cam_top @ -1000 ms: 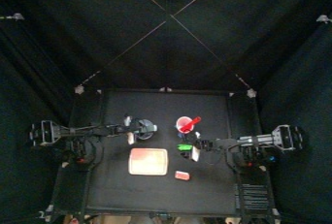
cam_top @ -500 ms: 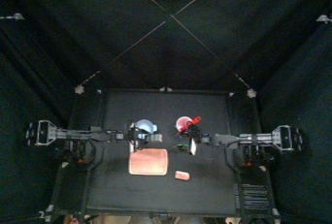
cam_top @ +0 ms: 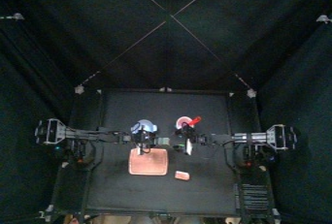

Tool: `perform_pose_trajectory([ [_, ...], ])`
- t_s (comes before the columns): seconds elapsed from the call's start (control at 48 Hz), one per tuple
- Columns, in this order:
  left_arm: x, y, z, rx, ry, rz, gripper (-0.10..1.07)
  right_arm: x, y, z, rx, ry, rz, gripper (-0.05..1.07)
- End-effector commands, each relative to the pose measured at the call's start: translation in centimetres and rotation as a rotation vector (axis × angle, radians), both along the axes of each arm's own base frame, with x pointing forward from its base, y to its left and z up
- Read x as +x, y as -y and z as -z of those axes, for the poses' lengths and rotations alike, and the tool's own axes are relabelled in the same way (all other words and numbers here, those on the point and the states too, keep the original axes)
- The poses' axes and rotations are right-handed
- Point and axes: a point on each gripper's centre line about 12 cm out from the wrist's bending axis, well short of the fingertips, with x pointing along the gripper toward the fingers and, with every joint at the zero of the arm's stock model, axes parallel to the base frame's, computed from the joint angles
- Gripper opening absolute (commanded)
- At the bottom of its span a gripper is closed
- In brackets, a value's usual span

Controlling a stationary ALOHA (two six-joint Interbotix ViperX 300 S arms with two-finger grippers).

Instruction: Hand over green sushi roll

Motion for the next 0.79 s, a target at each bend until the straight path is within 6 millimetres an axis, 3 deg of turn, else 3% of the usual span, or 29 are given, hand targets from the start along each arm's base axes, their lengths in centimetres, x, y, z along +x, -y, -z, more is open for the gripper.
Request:
perform_pose_trajectory([
  [0.0, 1.3, -0.1, -1.1, -0.001, 0.041, 0.000, 0.69, 0.6, 0.1, -1.4, -0.013, 0.044, -0.005, 1.04],
  [0.312, 3.2, -0.1, -0.9, -0.005, 0.043, 0.006, 0.69, 1.5, 0.1, -0.3, -0.012, 0.013, -0.014, 1.04],
  [0.771, 3.6, -0.2, -0.8, -0.025, 0.059, -0.006, 0.69, 1.8, 0.0, 0.5, -0.033, -0.020, -0.028, 0.98],
])
